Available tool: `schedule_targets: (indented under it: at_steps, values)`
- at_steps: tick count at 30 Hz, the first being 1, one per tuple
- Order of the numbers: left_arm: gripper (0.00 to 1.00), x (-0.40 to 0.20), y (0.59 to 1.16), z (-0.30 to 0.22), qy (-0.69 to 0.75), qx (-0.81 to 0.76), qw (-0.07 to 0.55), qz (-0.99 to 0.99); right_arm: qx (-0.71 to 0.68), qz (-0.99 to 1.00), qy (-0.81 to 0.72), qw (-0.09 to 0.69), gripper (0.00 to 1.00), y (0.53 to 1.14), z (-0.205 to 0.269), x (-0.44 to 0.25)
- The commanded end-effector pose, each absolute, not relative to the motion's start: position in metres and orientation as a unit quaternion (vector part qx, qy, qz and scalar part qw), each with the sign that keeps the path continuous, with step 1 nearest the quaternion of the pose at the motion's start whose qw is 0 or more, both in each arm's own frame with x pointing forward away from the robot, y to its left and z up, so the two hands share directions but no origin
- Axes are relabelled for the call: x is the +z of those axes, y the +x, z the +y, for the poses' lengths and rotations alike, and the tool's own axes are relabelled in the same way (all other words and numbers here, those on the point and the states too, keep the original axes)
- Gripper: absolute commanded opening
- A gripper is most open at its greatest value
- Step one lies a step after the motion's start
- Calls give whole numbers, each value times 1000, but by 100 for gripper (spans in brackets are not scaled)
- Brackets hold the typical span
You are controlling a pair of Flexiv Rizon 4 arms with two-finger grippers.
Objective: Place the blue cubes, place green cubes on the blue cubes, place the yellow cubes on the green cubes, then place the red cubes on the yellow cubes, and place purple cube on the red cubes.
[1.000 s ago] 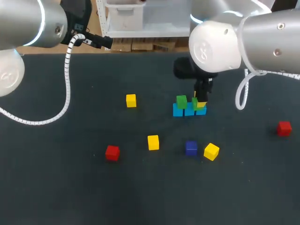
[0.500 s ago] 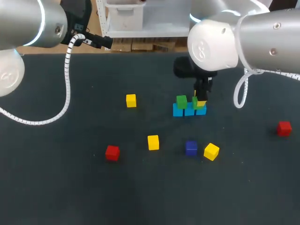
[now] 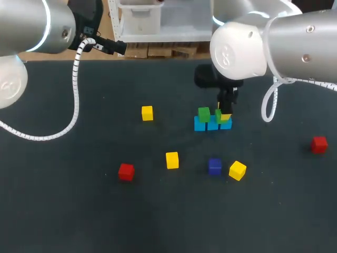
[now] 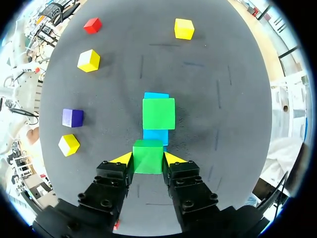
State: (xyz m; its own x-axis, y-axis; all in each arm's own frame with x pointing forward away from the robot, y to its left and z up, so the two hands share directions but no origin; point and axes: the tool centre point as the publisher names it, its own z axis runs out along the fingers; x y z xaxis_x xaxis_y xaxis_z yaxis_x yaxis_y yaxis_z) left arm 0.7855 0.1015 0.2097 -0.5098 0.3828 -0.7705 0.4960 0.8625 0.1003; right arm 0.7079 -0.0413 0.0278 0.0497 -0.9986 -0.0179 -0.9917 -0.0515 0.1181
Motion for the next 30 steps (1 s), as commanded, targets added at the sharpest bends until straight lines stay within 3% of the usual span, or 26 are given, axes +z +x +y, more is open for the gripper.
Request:
schedule_targets:
  at_steps: [1, 4, 10, 26, 28, 30]
  values:
    - [100, 210, 786, 102, 255, -68, 425, 866, -47, -688, 723, 37, 3, 709, -41, 27]
    - [100, 210, 786, 102, 255, -68, 425, 866, -47, -691, 721, 35, 13, 710, -41, 26]
    - [100, 210, 786, 102, 255, -68, 425, 866, -46, -692, 720, 35, 3, 713, -42, 25]
    - [100, 210, 786, 102, 255, -68, 425, 866, -47, -692, 719, 36, 10, 715, -40, 23]
    - [100, 210, 786, 102, 255, -68, 425, 866, -47, -692, 719, 36, 13, 715, -40, 23]
    - [100, 210, 786, 102, 255, -68, 425, 866, -47, -692, 720, 36, 25, 715, -40, 23]
